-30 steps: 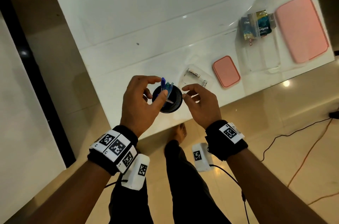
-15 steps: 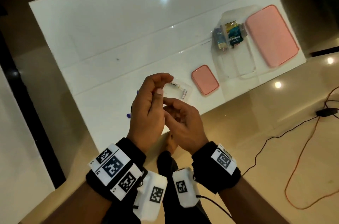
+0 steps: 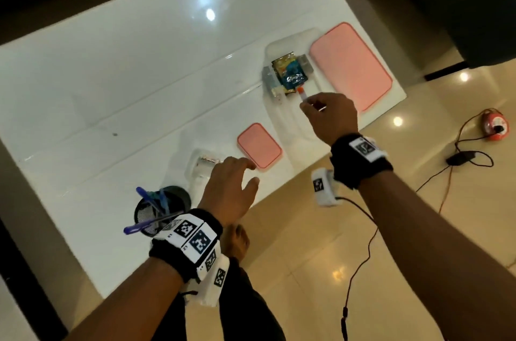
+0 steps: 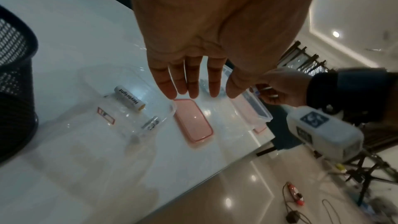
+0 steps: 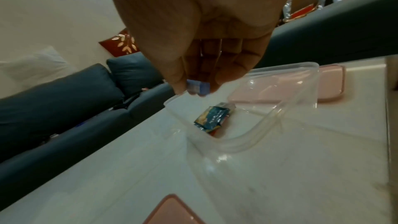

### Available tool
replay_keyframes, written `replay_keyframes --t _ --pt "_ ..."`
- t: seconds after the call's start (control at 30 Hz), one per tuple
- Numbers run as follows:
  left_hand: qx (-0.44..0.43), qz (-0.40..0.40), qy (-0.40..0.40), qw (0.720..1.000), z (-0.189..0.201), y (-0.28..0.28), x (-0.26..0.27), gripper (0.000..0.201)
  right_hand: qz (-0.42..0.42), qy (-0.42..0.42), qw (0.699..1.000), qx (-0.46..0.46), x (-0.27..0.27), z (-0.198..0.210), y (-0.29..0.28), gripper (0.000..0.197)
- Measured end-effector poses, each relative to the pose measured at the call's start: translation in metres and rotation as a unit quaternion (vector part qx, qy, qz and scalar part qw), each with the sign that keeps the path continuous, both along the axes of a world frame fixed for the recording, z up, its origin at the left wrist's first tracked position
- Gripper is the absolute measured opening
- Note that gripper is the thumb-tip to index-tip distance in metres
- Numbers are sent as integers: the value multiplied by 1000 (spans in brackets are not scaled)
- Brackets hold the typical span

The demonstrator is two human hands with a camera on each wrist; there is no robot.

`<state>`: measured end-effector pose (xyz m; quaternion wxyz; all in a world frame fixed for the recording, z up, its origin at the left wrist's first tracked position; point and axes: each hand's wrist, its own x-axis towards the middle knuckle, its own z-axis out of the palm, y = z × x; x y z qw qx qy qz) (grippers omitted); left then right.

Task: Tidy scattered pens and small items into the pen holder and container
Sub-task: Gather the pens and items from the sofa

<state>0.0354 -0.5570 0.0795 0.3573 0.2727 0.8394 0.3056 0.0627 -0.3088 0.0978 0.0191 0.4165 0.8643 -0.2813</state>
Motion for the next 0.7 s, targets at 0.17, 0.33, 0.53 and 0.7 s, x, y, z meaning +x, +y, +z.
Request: replay_keyframes --t 0.17,0.33,0.53,0.7 --pt "-51 -56 -48 996 -24 -2 9 24 31 -109 993 -30 -26 -45 39 21" --pt "-48 -62 -92 993 -23 -11 20 19 32 -109 992 -50 -34 -52 40 11" --pt "-20 -47 -135 990 -9 -20 20 15 -53 20 997 -57 5 -28 25 16" --pt "12 -18 -131 991 18 -28 18 15 -95 85 987 -95 53 -18 -33 13"
